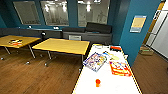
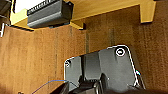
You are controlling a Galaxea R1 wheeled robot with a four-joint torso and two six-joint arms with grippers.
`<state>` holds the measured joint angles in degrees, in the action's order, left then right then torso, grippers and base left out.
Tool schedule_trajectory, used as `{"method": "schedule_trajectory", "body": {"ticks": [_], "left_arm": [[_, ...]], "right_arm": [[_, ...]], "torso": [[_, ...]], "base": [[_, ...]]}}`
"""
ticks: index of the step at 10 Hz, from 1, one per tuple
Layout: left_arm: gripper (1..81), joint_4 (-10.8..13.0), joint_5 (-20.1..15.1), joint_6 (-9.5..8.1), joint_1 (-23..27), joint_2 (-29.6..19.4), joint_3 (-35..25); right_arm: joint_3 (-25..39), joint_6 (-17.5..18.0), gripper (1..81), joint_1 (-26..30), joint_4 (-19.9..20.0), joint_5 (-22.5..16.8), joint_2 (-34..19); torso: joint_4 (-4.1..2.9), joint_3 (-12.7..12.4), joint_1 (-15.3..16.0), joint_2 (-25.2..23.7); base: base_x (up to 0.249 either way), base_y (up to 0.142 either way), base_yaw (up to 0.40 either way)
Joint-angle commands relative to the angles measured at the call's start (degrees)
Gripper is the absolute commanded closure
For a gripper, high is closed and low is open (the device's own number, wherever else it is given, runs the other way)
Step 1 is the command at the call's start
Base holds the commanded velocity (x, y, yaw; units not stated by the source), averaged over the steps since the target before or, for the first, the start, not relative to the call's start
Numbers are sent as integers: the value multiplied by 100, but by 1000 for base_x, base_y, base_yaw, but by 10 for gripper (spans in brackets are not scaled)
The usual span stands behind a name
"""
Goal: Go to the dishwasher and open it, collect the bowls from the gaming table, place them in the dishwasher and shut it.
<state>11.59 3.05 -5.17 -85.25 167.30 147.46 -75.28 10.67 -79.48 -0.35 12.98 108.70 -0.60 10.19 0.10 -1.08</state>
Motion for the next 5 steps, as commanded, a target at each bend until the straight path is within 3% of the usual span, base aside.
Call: {"method": "schedule_trajectory", "body": {"ticks": [1,2,4,5], "left_arm": [[10,45,-305,25,179,-13,37],[10,45,-305,25,179,32,117],[10,45,-305,25,179,93,205],[10,45,-305,25,179,111,205]], "right_arm": [[611,443,10,946,71,-146,-1047],[673,665,10,1322,71,-191,-1357],[665,1174,10,2080,71,-736,-1603],[639,1385,10,2386,53,-1006,-1595]], "torso": [[0,520,0,0],[0,724,0,2],[0,549,2,4],[0,597,6,6]], "base": [[0,0,0],[0,0,0],[0,0,0],[0,0,0]]}}
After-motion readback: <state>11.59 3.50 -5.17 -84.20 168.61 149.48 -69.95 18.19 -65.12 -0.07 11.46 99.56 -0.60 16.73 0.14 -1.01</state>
